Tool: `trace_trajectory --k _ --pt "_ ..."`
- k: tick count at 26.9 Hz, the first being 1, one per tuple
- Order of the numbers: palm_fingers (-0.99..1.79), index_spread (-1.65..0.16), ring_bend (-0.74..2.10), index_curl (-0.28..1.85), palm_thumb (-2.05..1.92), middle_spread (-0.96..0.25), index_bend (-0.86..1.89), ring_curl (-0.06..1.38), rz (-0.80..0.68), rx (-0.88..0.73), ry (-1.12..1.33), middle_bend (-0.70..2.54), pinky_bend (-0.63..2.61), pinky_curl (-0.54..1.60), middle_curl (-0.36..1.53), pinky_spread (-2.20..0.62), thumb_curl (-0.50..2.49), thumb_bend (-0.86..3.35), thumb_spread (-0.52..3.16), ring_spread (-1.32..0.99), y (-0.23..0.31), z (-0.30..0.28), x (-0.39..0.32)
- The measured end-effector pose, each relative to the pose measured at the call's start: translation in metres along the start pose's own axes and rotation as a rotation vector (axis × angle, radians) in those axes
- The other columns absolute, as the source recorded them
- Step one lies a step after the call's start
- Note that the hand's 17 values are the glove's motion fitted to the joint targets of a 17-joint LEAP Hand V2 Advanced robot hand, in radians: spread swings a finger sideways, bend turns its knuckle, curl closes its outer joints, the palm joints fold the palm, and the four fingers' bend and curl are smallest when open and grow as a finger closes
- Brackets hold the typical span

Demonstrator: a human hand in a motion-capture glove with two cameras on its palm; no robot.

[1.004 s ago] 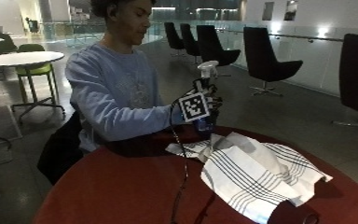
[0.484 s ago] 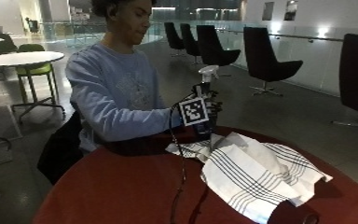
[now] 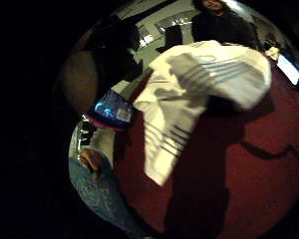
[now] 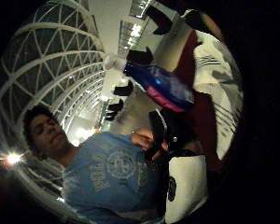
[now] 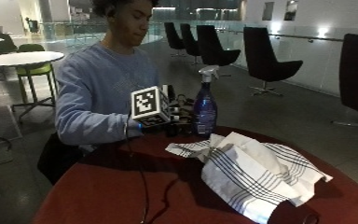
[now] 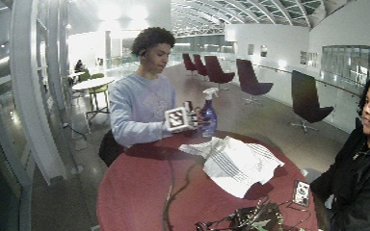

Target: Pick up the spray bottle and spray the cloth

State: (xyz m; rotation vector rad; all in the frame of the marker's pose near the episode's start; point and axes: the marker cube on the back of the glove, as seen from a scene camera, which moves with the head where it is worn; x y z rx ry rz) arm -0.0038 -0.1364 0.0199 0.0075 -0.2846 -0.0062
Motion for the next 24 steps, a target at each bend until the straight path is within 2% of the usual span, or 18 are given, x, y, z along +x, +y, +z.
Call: trace_trajectory --k 7,11,17,24 --pt "0.54 -0.36 0.24 0.27 0.74 0.01 0.16 0.33 0.147 0.055 0.350 0.18 0.35 0.37 0.39 0.27 0.48 -0.02 1.05 0.08 0.069 -0.080 0.055" --pt "0.53 -0.36 0.24 0.28 0.74 0.01 0.17 0.33 0.220 0.044 0.476 0.19 0.32 0.37 0.38 0.26 0.46 -0.02 1.07 0.07 0.101 -0.107 0.089" --pt "0.52 -0.36 0.22 0.30 0.75 0.00 0.16 0.33 0.293 0.045 0.548 0.19 0.29 0.36 0.38 0.26 0.45 -0.02 1.09 0.07 0.135 -0.125 0.117" --pt "0.53 -0.36 0.21 0.31 0.77 0.00 0.16 0.32 0.305 0.039 0.573 0.19 0.28 0.35 0.38 0.26 0.43 -0.01 1.13 0.07 0.145 -0.127 0.124"
